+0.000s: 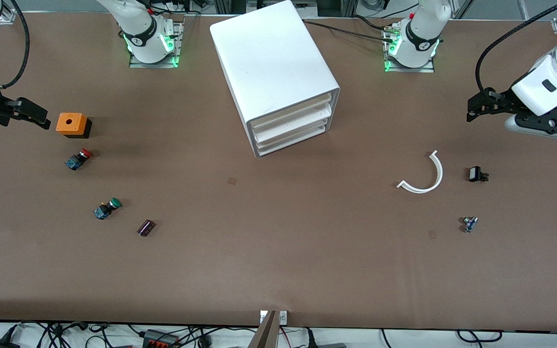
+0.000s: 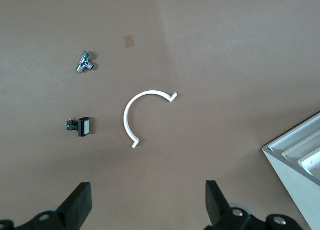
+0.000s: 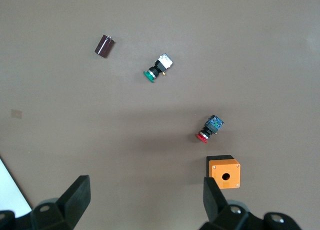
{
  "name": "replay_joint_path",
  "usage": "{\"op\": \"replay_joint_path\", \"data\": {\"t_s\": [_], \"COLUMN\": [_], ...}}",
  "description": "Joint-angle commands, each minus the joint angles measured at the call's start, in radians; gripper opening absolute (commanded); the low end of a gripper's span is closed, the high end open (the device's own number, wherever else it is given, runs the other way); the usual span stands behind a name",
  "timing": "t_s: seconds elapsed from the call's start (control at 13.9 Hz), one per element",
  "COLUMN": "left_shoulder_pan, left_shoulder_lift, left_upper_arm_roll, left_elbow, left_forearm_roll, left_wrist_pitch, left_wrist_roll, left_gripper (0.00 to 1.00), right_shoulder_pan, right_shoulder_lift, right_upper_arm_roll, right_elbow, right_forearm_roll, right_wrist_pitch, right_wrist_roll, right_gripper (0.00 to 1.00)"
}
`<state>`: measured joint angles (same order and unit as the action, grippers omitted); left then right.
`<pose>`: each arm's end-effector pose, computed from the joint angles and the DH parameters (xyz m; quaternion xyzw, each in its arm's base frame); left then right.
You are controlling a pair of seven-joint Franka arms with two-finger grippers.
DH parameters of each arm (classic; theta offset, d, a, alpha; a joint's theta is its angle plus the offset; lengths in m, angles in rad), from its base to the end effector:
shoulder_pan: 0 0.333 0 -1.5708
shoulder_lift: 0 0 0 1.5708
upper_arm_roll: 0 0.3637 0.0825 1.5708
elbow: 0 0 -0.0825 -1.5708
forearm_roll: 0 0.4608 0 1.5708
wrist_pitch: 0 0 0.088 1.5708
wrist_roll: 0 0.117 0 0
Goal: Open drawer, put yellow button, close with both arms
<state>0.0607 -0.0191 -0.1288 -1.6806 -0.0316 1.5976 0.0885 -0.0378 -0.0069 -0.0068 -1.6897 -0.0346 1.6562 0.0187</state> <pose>0.6206 -0.0466 0.6162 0.9964 -0.0772 -0.0319 0.0149 0.6312 -0.0320 0.6085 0.9993 -0.0299 -0.0135 0.0170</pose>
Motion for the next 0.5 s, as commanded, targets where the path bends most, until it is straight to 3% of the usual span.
{"op": "replay_joint_path", "data": {"t_s": [0.0,0.43], "left_shoulder_pan": [-0.004,0.001], "left_shoulder_lift": [0.002,0.002], "left_upper_arm_roll": [0.008,0.008], "left_elbow": [0.009,0.009], "left_forearm_roll": [-0.019,-0.019], "left_wrist_pitch": [0.007,0.004], "left_wrist_roll": [0.011,0.011], "left_gripper": [1.00,1.00], "right_shoulder_pan": [-0.013,-0.011], "right_shoulder_lift": [-0.018,-0.022], "right_upper_arm_roll": [0.008,0.010], "right_elbow": [-0.007,-0.007], "right_forearm_roll": [0.016,0.016], "right_wrist_pitch": [-0.026,-0.026], "right_wrist_roll": [-0.016,-0.017], "right_gripper": [1.00,1.00]}}
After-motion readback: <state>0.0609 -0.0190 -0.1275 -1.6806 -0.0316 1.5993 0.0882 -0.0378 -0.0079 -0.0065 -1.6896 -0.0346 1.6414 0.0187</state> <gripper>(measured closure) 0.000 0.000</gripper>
